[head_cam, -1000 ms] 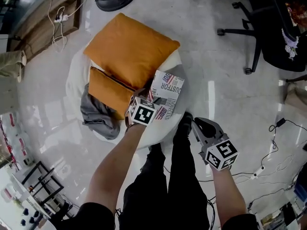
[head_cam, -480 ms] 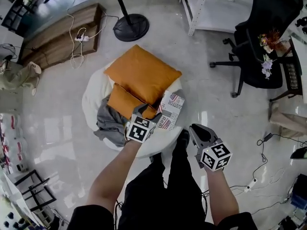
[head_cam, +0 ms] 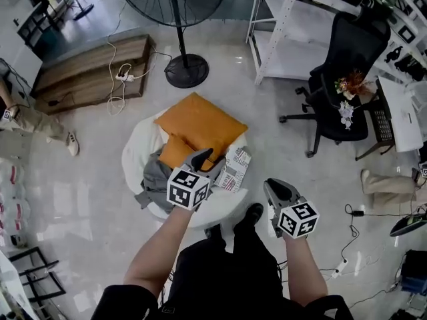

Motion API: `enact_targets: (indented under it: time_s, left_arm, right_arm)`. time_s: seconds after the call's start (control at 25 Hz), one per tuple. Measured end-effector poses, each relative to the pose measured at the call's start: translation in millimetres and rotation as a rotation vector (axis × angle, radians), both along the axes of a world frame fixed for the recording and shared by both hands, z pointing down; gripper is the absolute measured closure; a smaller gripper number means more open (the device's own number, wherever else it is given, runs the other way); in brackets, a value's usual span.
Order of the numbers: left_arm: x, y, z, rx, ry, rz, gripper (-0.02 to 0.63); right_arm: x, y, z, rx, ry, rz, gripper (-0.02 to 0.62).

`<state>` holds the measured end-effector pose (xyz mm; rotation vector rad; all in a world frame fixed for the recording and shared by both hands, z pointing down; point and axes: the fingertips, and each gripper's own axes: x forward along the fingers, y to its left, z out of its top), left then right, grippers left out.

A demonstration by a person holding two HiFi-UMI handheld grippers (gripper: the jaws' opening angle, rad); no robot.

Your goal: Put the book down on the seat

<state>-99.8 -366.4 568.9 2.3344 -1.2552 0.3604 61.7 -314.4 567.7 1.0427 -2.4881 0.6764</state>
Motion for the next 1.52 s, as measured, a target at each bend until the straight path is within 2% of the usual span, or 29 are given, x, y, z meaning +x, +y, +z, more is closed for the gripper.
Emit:
enact_targets:
  time_s: [0.12, 0.28, 0.64, 0.96, 1.2, 1.4, 1.52]
  left_arm:
    - [3, 17, -41, 0.069, 0.004, 0.018, 0.419]
    - [12, 42, -74, 0.104, 0.006, 0.050, 0.453]
    - [23, 79, -130, 0.222, -0.065, -0.028, 0.588]
    - [75, 122, -162, 0.263, -0.120, -0.036, 0.604]
    - [123, 169, -161, 0.228, -0.142, -0.080, 0.604]
    - [155, 215, -174, 0.296, -0.146, -0.142, 0.604]
    - [161, 238, -176, 0.294, -0.151, -0.158, 0.604]
  right_arm:
    - [11, 5, -35, 0.051, 0.020, 0.030, 0.536]
    - [25, 19, -72, 0.100, 0.026, 0.060, 0.536]
    - [59, 64, -113, 0.163, -0.006, 0.043, 0.552]
    - [120, 111, -148, 0.250, -0.064, 0.011, 0.575]
    - [180, 162, -161, 0.254, -0.123, 0.007, 0.578]
    - [217, 197, -164, 0.252, -0.167, 0.000, 0.578]
    - [224, 208, -165, 0.250, -0.186, -0.012, 0.579]
